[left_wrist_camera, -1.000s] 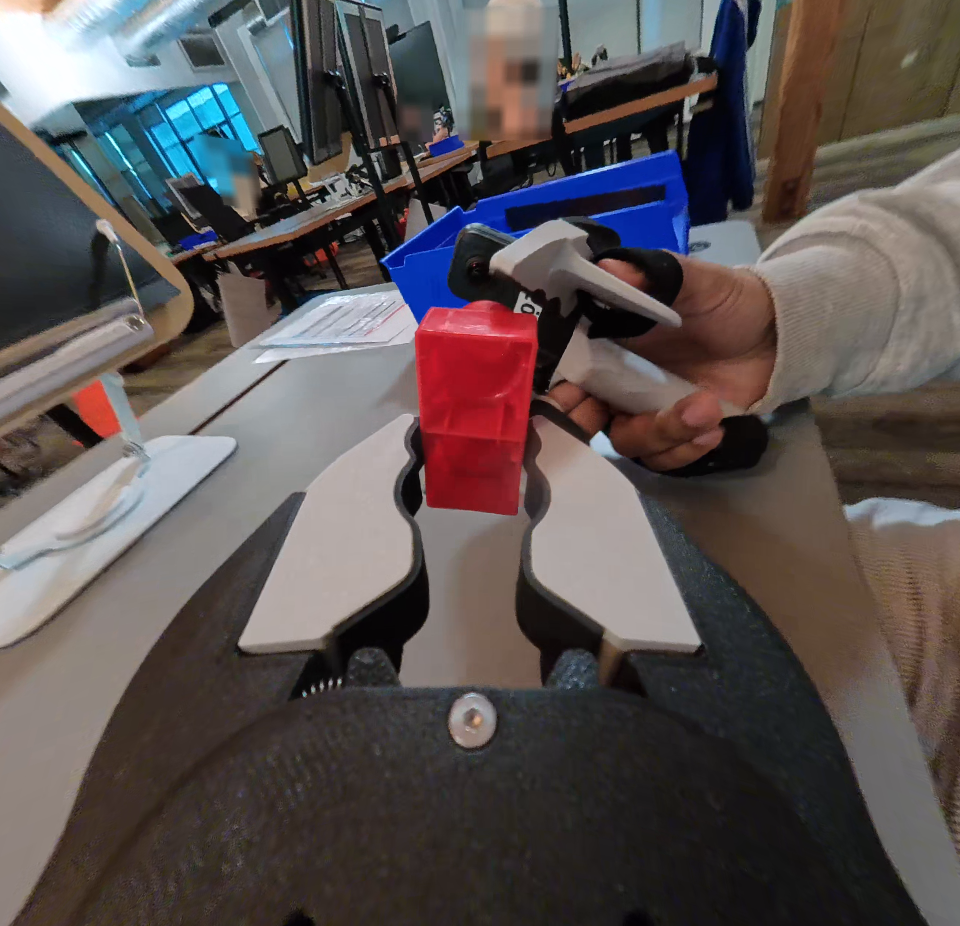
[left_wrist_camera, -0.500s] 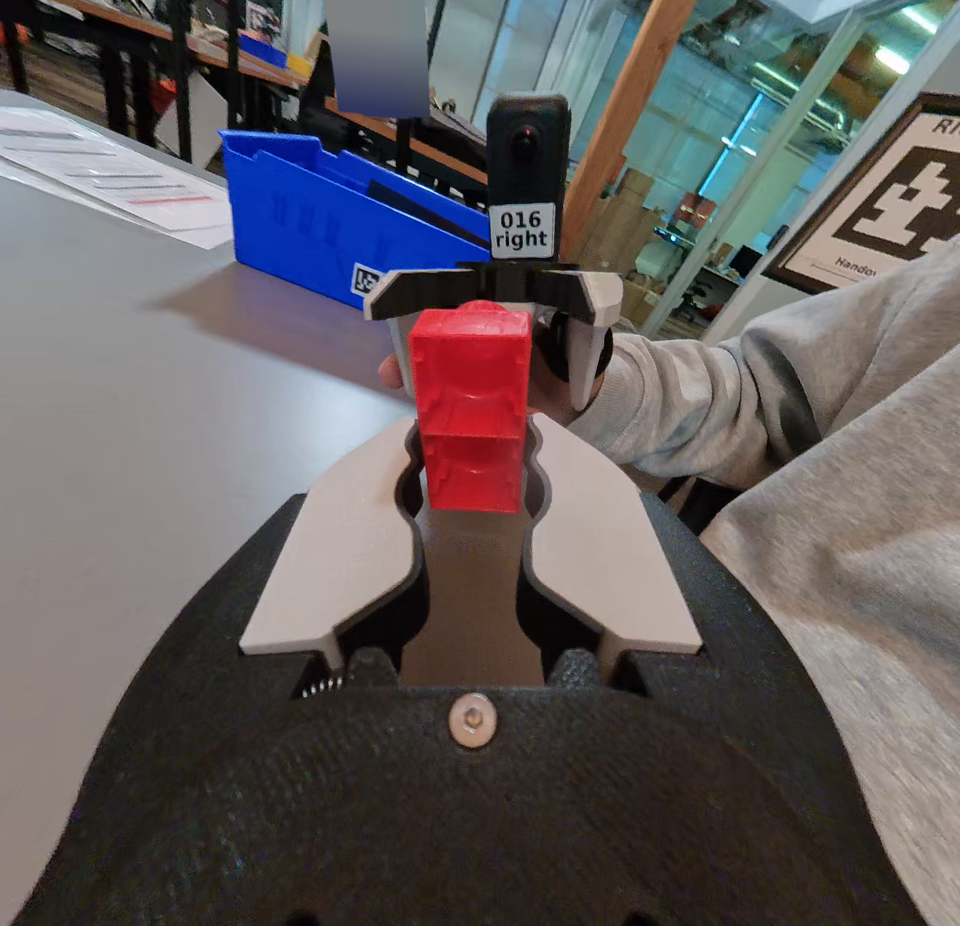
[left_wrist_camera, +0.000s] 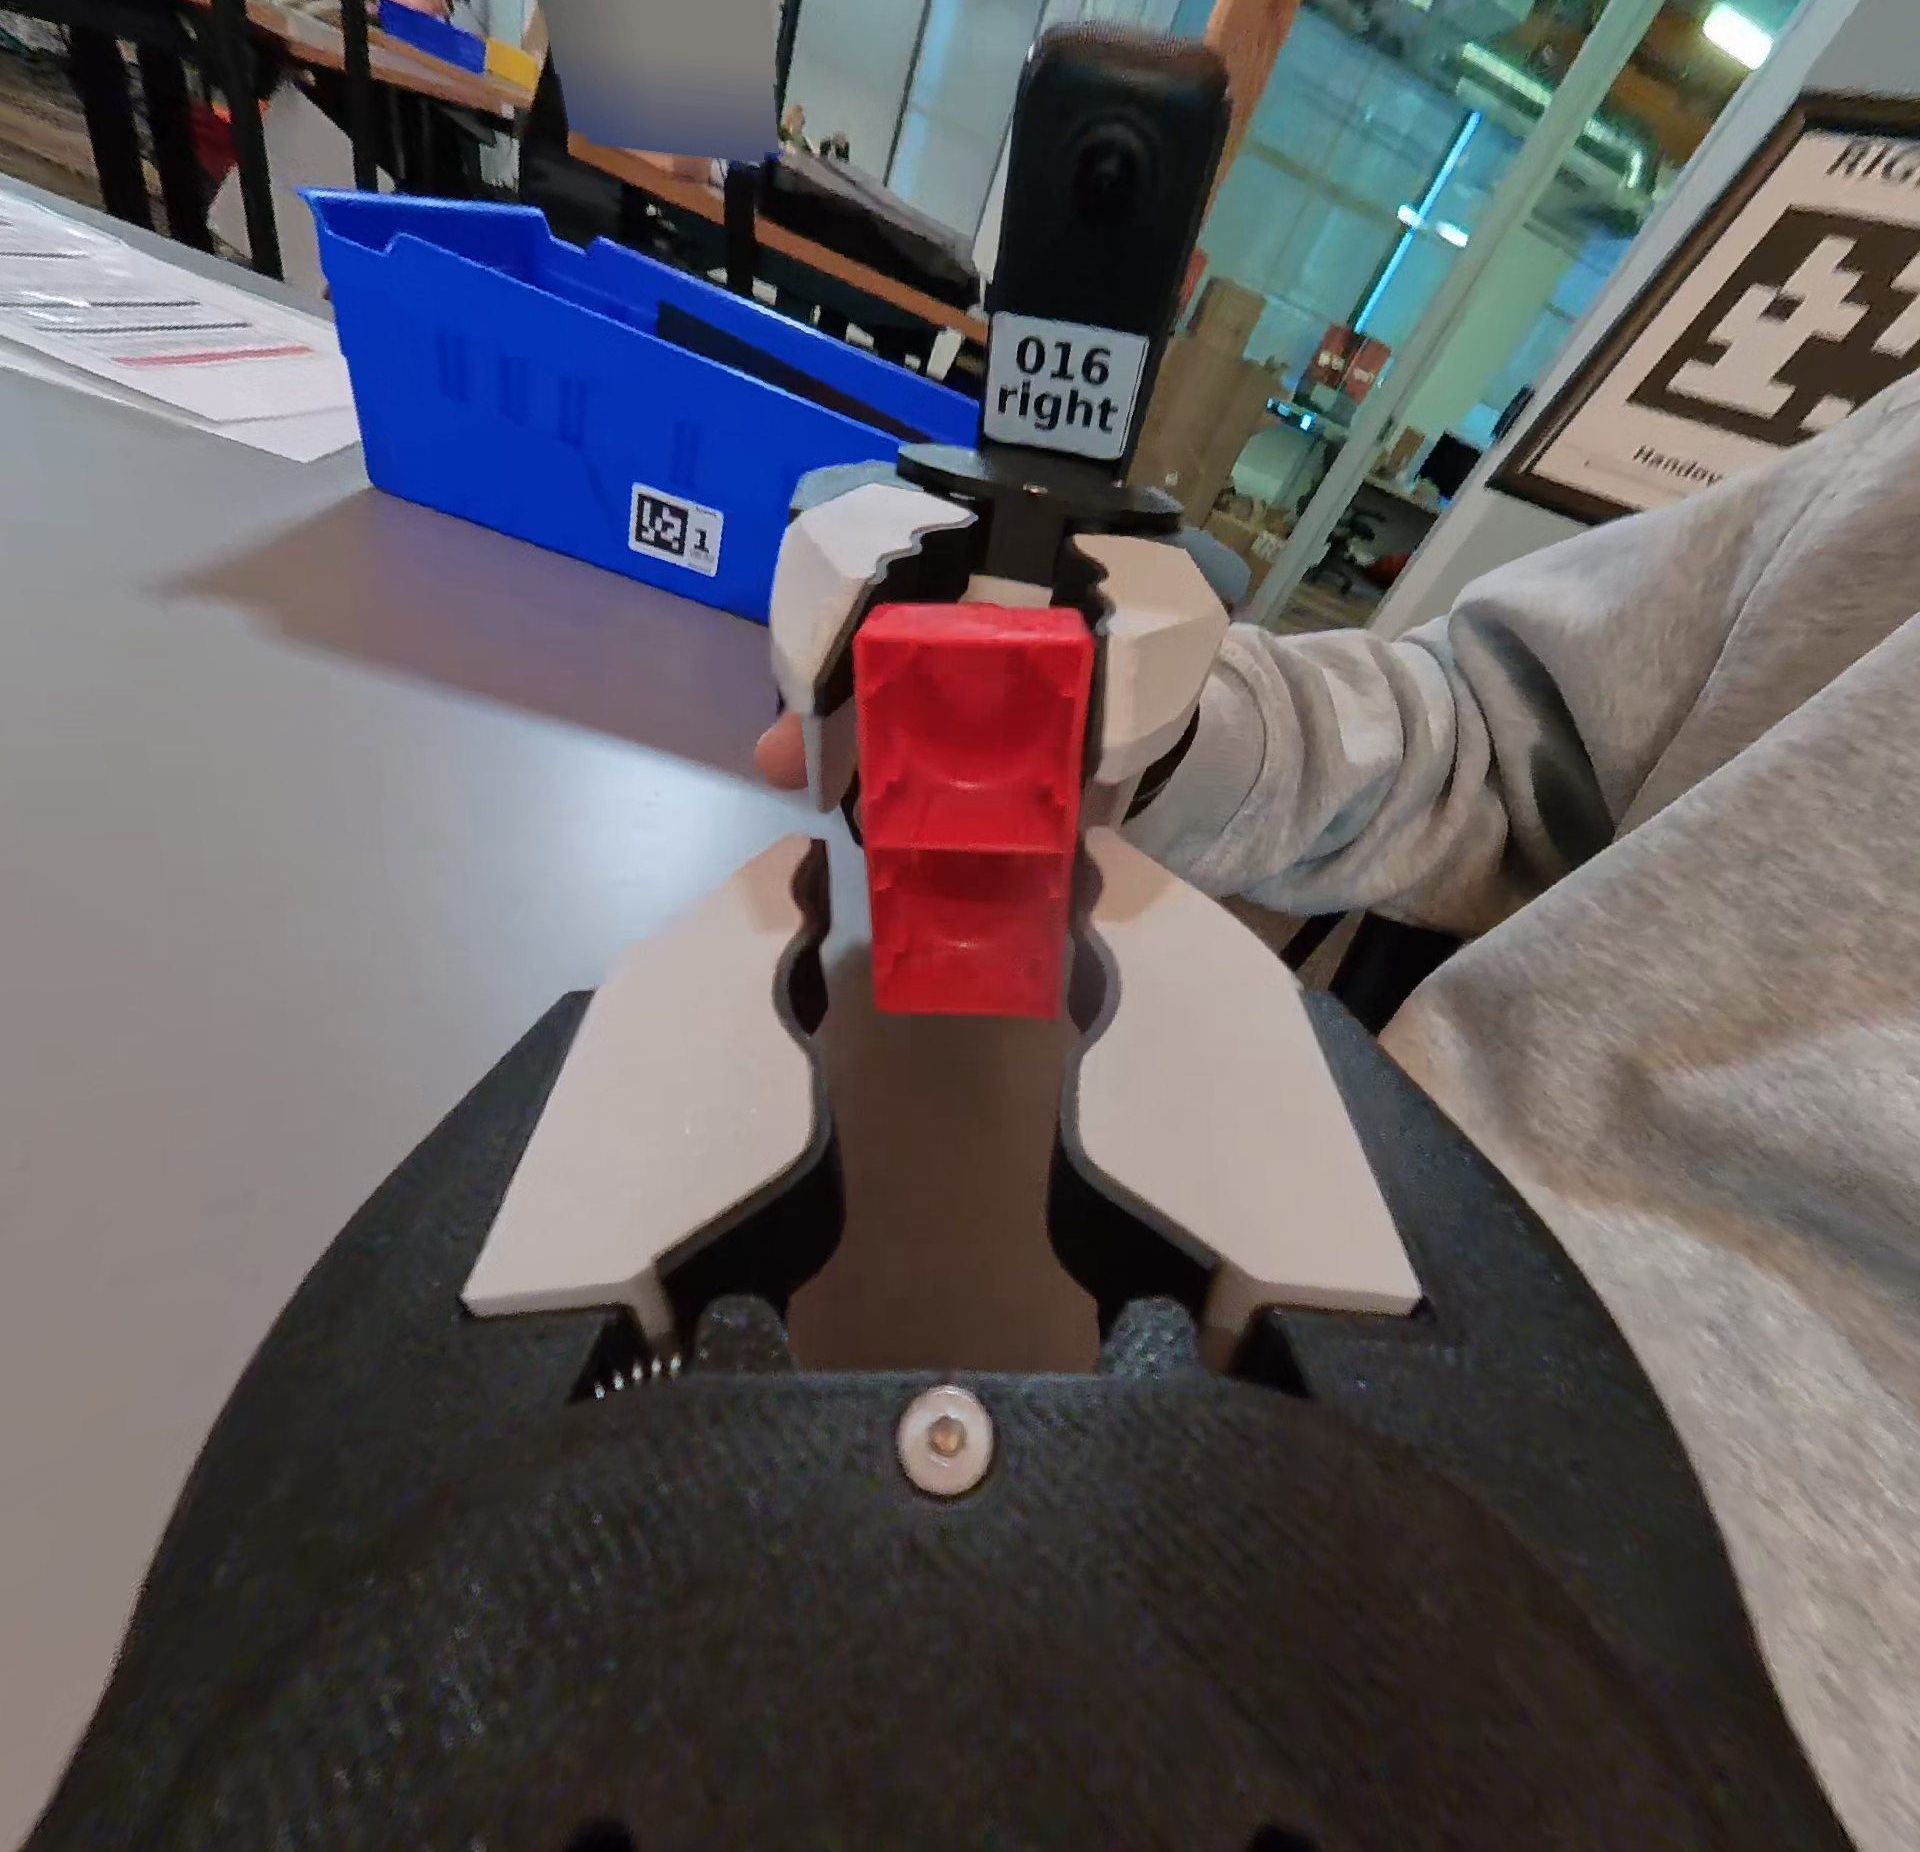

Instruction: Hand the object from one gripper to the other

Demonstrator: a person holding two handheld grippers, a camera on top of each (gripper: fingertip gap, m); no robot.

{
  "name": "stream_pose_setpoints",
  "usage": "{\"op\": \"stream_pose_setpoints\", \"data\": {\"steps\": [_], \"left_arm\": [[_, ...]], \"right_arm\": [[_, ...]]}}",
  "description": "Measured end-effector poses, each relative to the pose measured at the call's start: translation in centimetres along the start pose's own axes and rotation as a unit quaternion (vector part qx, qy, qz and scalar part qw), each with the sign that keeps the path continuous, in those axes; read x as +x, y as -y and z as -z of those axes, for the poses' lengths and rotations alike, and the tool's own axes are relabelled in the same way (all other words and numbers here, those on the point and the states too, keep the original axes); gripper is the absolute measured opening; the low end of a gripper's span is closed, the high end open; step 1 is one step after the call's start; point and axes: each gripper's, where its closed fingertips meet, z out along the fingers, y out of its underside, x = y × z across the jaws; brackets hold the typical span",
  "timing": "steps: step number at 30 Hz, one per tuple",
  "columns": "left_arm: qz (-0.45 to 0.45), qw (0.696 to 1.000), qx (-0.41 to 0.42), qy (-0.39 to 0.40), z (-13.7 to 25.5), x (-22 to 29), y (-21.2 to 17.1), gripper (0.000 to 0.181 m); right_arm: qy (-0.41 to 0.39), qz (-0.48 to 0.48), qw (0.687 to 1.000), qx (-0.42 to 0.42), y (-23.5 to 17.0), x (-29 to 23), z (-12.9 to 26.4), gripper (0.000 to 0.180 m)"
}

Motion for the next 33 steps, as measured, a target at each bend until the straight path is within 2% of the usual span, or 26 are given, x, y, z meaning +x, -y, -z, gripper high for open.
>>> {"op": "stream_pose_setpoints", "data": {"steps": [2, 4, 9, 13, 16, 20, 23, 30, 33], "left_arm": [[0.029, 0.999, 0.015, -0.019, 0.0, 0.1, 0.2, 0.057], [0.077, 0.994, 0.023, -0.071, -0.1, 1.0, 0.2, 0.062], [0.236, 0.939, 0.024, -0.250, -0.2, 4.8, 0.2, 0.076], [0.275, 0.905, 0.044, -0.323, -0.3, 6.9, 1.0, 0.079], [0.296, 0.878, 0.076, -0.369, 0.2, 7.9, 2.3, 0.075], [0.285, 0.878, 0.065, -0.378, 0.0, 8.6, 1.8, 0.066], [0.280, 0.873, 0.062, -0.395, 0.0, 9.3, 1.6, 0.050], [0.274, 0.877, 0.081, -0.387, -0.2, 9.2, 2.0, 0.049], [0.265, 0.886, 0.100, -0.368, 0.0, 8.4, 2.6, 0.049]], "right_arm": [[0.020, -0.031, 0.999, 0.032, 0.9, -0.2, 0.4, 0.037], [0.053, -0.065, 0.994, 0.069, 2.0, -0.5, 1.0, 0.037], [0.163, -0.141, 0.967, 0.137, 4.2, -2.4, 2.3, 0.037], [0.232, -0.159, 0.951, 0.129, 4.3, -4.4, 2.2, 0.037], [0.257, -0.163, 0.946, 0.108, 3.7, -5.6, 1.6, 0.037], [0.264, -0.163, 0.946, 0.097, 3.3, -6.1, 1.0, 0.037], [0.271, -0.163, 0.944, 0.093, 3.2, -6.6, 0.8, 0.037], [0.260, -0.177, 0.944, 0.102, 3.5, -6.0, 0.8, 0.038], [0.209, -0.188, 0.955, 0.097, 3.0, -4.6, 0.0, 0.068]]}}
